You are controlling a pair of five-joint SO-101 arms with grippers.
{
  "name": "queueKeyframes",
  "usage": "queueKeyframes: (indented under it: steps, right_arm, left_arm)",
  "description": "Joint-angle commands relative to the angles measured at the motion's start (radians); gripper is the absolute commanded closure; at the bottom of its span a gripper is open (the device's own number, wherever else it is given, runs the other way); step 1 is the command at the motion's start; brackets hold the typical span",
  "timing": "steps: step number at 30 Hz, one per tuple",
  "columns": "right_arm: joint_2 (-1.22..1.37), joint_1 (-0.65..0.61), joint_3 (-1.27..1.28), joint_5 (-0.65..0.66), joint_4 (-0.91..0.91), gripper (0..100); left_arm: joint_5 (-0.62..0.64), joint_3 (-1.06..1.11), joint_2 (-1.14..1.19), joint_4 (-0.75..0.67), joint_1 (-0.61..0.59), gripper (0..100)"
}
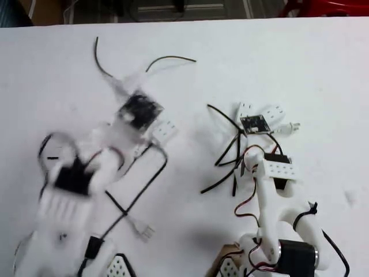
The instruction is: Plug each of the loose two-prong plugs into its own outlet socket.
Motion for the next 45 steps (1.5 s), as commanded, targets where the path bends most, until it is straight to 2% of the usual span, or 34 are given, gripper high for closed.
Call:
queueKeyframes:
  steps: [1,7,11,15,21,24,26,29,32,35,38,41,45]
  right_arm:
    - [-0.002,0.007,-0.008,0.009,-0.015,97.4]
    - [-0.002,0.005,-0.006,0.008,-0.015,97.4]
    - [-0.002,0.004,-0.005,0.008,-0.013,97.4]
    - [-0.002,0.001,-0.005,0.006,-0.013,97.4]
    - [-0.008,-0.007,-0.009,0.0,-0.016,97.8]
    - [-0.035,-0.053,-0.066,0.008,0.01,97.8]
    - [-0.09,-0.094,-0.17,0.008,0.108,97.8]
    - [-0.22,-0.206,-0.414,0.008,0.334,97.8]
    - [-0.337,-0.371,-0.717,0.008,0.481,97.8]
    - [-0.374,-0.561,-0.99,0.014,0.524,97.8]
    - [-0.364,-0.727,-1.186,0.114,0.532,97.8]
    - [-0.357,-0.881,-1.316,0.218,0.532,97.8]
    - [-0.34,-1.02,-1.415,0.236,0.533,97.8]
  left_arm:
    - [0.095,0.107,-0.343,-0.16,0.005,98]
    - [0.259,0.299,-0.648,-0.381,-0.012,98]
    - [0.285,0.361,-0.785,-0.491,-0.005,98]
    - [0.304,0.361,-0.773,-0.583,-0.004,98]
    - [0.551,0.367,-0.773,-0.74,-0.001,98]
    - [0.563,0.364,-0.773,-0.789,-0.007,98]
    - [0.568,0.368,-0.773,-0.833,-0.002,98]
    - [0.569,0.368,-0.773,-0.839,-0.001,98]
    - [0.569,0.368,-0.771,-0.838,-0.001,98]
    - [0.571,0.368,-0.771,-0.841,0.001,98]
    - [0.571,0.37,-0.771,-0.835,0.045,98]
    - [0.569,0.413,-0.773,-0.844,0.13,98]
    - [0.563,0.48,-0.773,-0.908,0.217,98]
